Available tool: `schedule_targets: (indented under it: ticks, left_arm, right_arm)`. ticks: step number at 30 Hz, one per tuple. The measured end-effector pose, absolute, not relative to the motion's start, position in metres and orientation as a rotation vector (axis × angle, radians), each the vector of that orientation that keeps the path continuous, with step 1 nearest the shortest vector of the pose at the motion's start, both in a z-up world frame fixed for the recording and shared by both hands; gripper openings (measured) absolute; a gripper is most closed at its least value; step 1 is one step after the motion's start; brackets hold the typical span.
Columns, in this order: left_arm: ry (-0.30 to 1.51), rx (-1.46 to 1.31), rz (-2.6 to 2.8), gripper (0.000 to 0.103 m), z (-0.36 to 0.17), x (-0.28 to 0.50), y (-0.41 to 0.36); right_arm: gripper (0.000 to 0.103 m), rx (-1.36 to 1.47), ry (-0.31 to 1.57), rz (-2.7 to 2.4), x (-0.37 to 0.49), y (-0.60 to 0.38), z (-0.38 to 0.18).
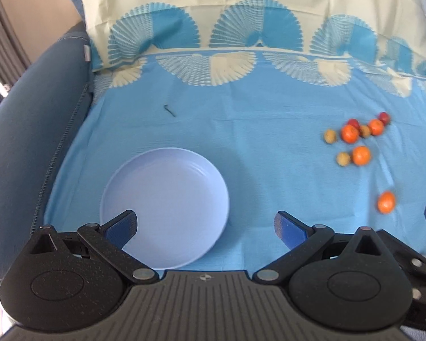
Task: Organize fruits
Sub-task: 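Move both tools from the plate toward the fruit cluster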
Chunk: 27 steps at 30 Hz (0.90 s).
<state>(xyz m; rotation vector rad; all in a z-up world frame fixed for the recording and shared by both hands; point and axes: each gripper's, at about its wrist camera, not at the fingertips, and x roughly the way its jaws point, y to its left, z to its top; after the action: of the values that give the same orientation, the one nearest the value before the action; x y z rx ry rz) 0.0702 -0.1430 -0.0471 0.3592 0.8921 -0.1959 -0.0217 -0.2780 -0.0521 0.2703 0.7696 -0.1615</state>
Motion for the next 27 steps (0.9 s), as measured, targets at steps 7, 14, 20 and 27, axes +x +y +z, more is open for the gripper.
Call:
schedule_targets:
  ticks: [7,14,20,27]
  left_arm:
    - [1.011,0.356,-0.043,0.103,-0.052,0.076,-0.093]
    - [1.038,0.349,0.036,0.103,-0.049,0.069,-0.056]
    - [1.061,0.295,-0.098,0.103,-0.056,0.077,-0.089]
    - [1.002,0.255,-0.387,0.103,-0.107,0.112,-0.205]
  right_arm:
    - [0.102,0.317,0.829,0.049,0.005,-0.263,-0.053]
    - [0.102,0.288,0.833,0.186,0.024,-0.221,-0.054]
    - [0.102,0.251,0.793,0.079,0.023,-0.232,-0.056]
    - [0.102,0.241,0.749,-0.594,0.023,-0.346,-0.114]
